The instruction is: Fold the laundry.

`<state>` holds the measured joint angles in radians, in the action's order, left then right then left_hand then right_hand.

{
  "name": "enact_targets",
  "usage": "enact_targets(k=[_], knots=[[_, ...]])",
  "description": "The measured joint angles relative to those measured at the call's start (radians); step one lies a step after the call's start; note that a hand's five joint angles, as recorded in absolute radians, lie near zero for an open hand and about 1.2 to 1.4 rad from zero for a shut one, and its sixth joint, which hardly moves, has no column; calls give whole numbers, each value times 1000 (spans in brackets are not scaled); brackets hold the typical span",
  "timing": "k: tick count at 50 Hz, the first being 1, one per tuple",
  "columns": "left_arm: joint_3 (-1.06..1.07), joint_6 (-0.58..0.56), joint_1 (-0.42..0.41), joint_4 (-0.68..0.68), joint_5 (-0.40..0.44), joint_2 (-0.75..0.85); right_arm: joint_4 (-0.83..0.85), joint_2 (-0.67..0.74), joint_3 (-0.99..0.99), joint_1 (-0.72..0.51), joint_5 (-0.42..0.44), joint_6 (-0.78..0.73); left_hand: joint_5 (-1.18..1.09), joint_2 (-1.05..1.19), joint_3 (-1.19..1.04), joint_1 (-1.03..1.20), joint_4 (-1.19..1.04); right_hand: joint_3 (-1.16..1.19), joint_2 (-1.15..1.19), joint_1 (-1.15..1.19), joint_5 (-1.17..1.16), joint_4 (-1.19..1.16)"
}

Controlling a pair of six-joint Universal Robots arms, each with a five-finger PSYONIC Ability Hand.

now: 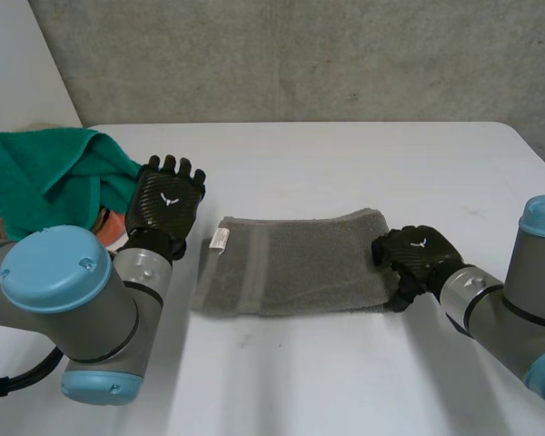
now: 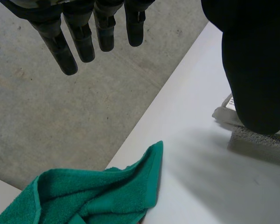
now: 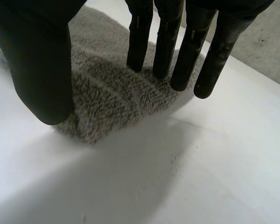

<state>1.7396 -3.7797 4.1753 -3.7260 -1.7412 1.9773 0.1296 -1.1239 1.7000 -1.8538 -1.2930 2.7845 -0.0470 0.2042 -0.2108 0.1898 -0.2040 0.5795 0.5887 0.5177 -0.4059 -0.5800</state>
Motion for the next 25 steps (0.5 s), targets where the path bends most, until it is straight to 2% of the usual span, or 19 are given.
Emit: enact_targets(k=[2, 5, 7, 8, 18, 25], knots=[[0, 0, 0, 0, 0, 0, 1, 6, -10, -1, 1, 13, 0, 0, 0, 0, 0, 84, 78, 59, -74, -78], [1, 0, 0, 0, 0, 0, 3, 25, -25, 2, 1, 25, 0, 0, 0, 0, 0, 502, 500, 400, -456, -489], [1, 0, 0, 0, 0, 0, 3, 37, -30, 5, -1, 26, 0, 0, 0, 0, 0, 502, 500, 400, -456, -489], [2, 0, 0, 0, 0, 0, 3, 41, -30, 7, -2, 25, 0, 0, 0, 0, 0, 598, 583, 429, -554, -600], [4, -1, 0, 0, 0, 0, -38, 1, 15, 25, -9, -45, 0, 0, 0, 0, 0, 601, 583, 429, -557, -608], [2, -1, 0, 0, -1, -3, -129, -106, 26, 71, -13, -251, 0, 0, 0, 0, 0, 601, 583, 429, -557, -608]])
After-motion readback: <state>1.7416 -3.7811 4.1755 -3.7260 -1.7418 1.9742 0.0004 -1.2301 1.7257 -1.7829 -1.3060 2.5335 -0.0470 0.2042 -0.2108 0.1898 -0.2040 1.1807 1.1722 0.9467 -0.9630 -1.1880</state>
